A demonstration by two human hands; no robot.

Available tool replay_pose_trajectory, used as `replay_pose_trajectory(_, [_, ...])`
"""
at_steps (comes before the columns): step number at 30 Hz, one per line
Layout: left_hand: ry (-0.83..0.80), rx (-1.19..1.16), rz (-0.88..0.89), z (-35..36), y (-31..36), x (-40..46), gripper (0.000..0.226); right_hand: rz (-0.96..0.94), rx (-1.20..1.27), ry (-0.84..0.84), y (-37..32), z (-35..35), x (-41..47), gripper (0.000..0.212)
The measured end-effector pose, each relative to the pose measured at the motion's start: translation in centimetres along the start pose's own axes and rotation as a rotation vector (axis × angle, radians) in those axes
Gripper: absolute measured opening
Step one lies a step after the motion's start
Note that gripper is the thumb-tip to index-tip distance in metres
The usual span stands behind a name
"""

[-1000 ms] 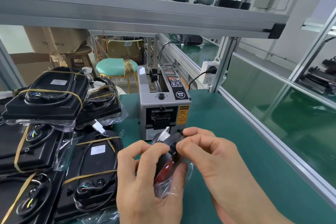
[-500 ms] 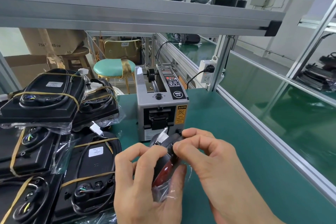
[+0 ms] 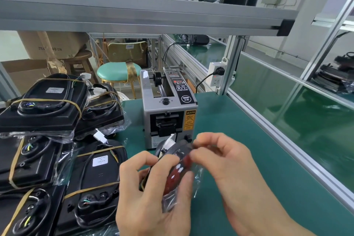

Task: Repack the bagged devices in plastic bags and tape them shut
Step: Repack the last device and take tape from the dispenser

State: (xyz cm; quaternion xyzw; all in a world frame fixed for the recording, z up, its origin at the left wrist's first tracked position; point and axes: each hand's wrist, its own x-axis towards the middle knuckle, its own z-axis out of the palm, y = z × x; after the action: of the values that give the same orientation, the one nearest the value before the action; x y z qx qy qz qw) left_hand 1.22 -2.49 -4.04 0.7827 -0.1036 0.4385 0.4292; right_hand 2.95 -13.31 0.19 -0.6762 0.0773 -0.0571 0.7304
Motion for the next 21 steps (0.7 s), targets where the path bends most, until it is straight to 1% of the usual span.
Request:
replay_pose_trajectory(2, [-0.014, 0.015, 0.009, 0.0, 0.0, -0.1, 0.016, 0.004, 0.045, -0.031, -0.2, -0.1, 0.2, 0.022])
replay_pose_trajectory(4, [-0.009, 0.011, -0.005, 0.0, 0.2, -0.1, 0.015, -0.024, -0.032, -0.148, -0.6, 0.5, 0.2, 0.030])
replay_pose_trajectory(6, [0.000, -0.010, -0.005, 0.0, 0.3, 0.1, 0.016, -0.062, -0.097, -0.223, -0.6, 1.0, 0.2, 0.025])
replay_pose_trajectory(8, [-0.018, -0.027, 0.002, -0.1, 0.3, 0.3, 0.019, -0.077, -0.039, -0.209, 0.0, 0.7, 0.6, 0.011])
replay_pose_trajectory(9, [-0.037, -0.030, -0.001, -0.2, 0.3, 0.3, 0.024, -0.055, 0.024, -0.200, 0.2, 0.3, 0.7, 0.008])
replay_pose_trajectory(10, [-0.062, -0.033, -0.012, -0.3, 0.2, 0.4, 0.028, -0.032, 0.071, -0.219, 0.4, 0.1, 0.8, 0.009])
replay_pose_trajectory(12, [-0.090, -0.068, -0.048, -0.5, -0.1, 0.9, 0.035, -0.047, 0.041, -0.319, 0.8, -0.5, 1.5, 0.025])
replay_pose_trajectory(13, [-0.074, -0.111, -0.095, -0.6, -0.3, 1.0, 0.037, -0.064, -0.007, -0.378, 1.1, -1.0, 1.9, 0.035])
replay_pose_trajectory(14, [-0.035, -0.195, -0.181, -0.7, -0.5, 1.2, 0.040, -0.070, -0.072, -0.439, 1.1, -1.5, 2.3, 0.047])
replay_pose_trajectory(16, [0.076, -0.467, -0.388, -1.1, -1.2, 0.9, 0.054, -0.046, -0.234, -0.603, 1.2, -2.9, 3.1, 0.076])
replay_pose_trajectory(17, [0.124, -0.627, -0.476, -1.1, -1.7, 0.6, 0.059, -0.045, -0.320, -0.671, 1.2, -3.4, 3.4, 0.083])
replay_pose_trajectory(18, [0.160, -0.759, -0.559, -1.3, -2.0, 0.1, 0.061, -0.067, -0.394, -0.694, 1.2, -3.8, 3.6, 0.079])
replay_pose_trajectory(19, [0.169, -0.850, -0.639, -1.4, -2.5, -0.3, 0.059, -0.123, -0.459, -0.679, 1.2, -4.1, 3.8, 0.067])
replay_pose_trajectory(20, [0.156, -0.901, -0.718, -1.7, -2.9, -0.7, 0.052, -0.199, -0.530, -0.645, 1.1, -4.2, 3.9, 0.055])
replay_pose_trajectory(21, [0.120, -0.918, -0.788, -2.1, -3.2, -0.8, 0.045, -0.282, -0.616, -0.608, 1.1, -4.2, 3.9, 0.049])
